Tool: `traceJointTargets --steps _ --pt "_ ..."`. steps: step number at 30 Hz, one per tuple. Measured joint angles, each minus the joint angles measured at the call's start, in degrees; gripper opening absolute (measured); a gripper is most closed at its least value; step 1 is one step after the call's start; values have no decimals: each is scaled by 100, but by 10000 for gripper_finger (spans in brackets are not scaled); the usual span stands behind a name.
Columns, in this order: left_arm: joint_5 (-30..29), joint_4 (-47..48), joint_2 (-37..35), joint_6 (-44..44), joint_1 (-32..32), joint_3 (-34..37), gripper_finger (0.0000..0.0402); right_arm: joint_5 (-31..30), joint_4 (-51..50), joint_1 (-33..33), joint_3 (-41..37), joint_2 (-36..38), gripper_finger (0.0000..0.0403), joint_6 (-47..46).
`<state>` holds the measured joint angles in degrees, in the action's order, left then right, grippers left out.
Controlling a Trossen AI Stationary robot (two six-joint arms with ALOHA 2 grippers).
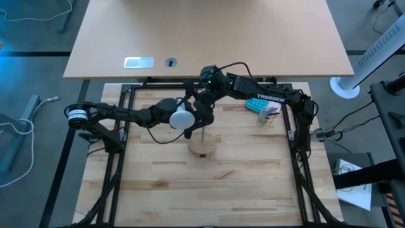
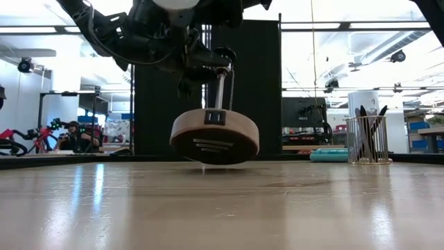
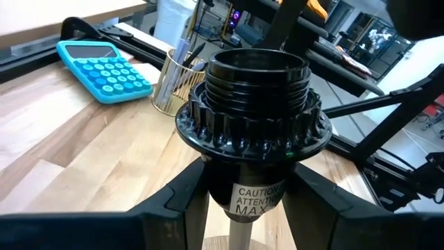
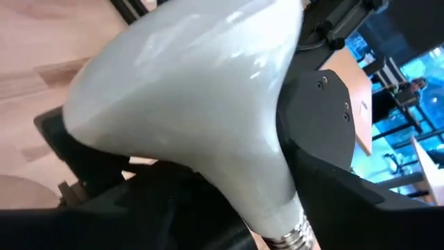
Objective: Screw lightbulb
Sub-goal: Insert the light bulb into the table lamp
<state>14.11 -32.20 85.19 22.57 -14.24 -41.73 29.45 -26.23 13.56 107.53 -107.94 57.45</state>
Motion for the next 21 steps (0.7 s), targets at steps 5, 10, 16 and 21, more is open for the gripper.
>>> traceJointTargets --steps 5,10,16,21 --pt "-5 -27 0 61 0 0 143 2 82 8 0 -2 233 -394" --pt "-120 -38 0 168 9 -2 143 -6 119 13 0 -2 210 -729" --pt "-221 -123 0 213 7 -2 143 -25 162 22 0 -2 200 -1144" --pt "-285 -172 0 306 7 -9 143 -23 169 22 0 -2 200 -1252"
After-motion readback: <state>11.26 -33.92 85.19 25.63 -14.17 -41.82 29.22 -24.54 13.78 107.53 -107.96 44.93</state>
